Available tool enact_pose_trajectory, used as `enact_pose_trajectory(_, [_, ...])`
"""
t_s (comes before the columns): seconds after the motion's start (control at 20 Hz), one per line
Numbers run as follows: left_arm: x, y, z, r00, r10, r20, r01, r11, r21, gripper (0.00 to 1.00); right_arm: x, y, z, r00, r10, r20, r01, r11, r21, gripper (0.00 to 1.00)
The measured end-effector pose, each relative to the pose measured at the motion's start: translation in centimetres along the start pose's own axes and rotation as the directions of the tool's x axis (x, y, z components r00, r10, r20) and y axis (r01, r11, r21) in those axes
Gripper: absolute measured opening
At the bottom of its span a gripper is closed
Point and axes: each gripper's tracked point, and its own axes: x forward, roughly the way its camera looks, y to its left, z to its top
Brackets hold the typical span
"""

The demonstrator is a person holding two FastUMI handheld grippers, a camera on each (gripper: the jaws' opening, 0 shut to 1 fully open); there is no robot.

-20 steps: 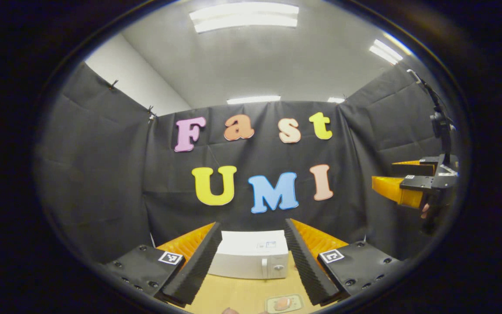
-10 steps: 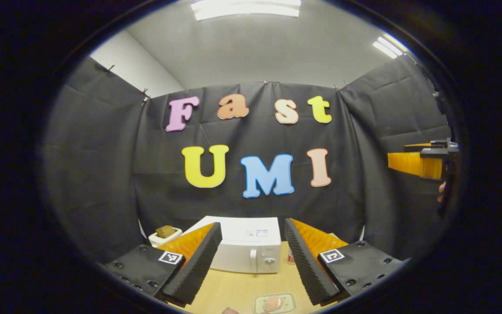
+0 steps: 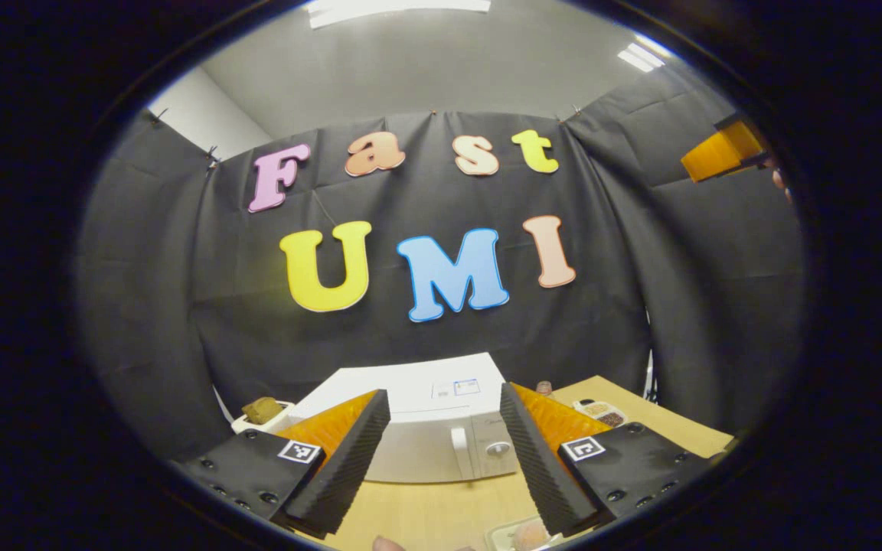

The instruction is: Open the microwave oven with the left hand, put the food in, and close the microwave oven.

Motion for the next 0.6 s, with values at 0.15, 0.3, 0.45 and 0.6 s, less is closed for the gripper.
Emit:
enact_pose_trajectory(0.15, [3.3, -0.3, -4.2, 0.999, -0.018, -0.03, 0.017, 1.0, -0.016, 0.97, 0.1, 0.0, -0.3, 0.999, -0.041, -0.03, 0.041, 0.999, -0.018, 0.96])
enact_pose_trajectory(0.3, [6.3, -1.1, -8.7, 0.996, -0.033, -0.081, 0.031, 0.999, -0.034, 0.98, 0.4, -1.1, -0.7, 0.994, -0.098, -0.056, 0.094, 0.993, -0.069, 0.96])
enact_pose_trajectory(0.45, [8.9, -2.0, -12.4, 0.993, -0.047, -0.108, 0.04, 0.997, -0.059, 0.95, 0.6, -1.5, -1.4, 0.988, -0.128, -0.085, 0.12, 0.988, -0.097, 0.96])
enact_pose_trajectory(0.6, [11.4, -2.6, -15.7, 0.989, -0.067, -0.134, 0.055, 0.994, -0.092, 0.98, 1.0, -1.7, -2.8, 0.981, -0.151, -0.122, 0.134, 0.982, -0.135, 0.96])
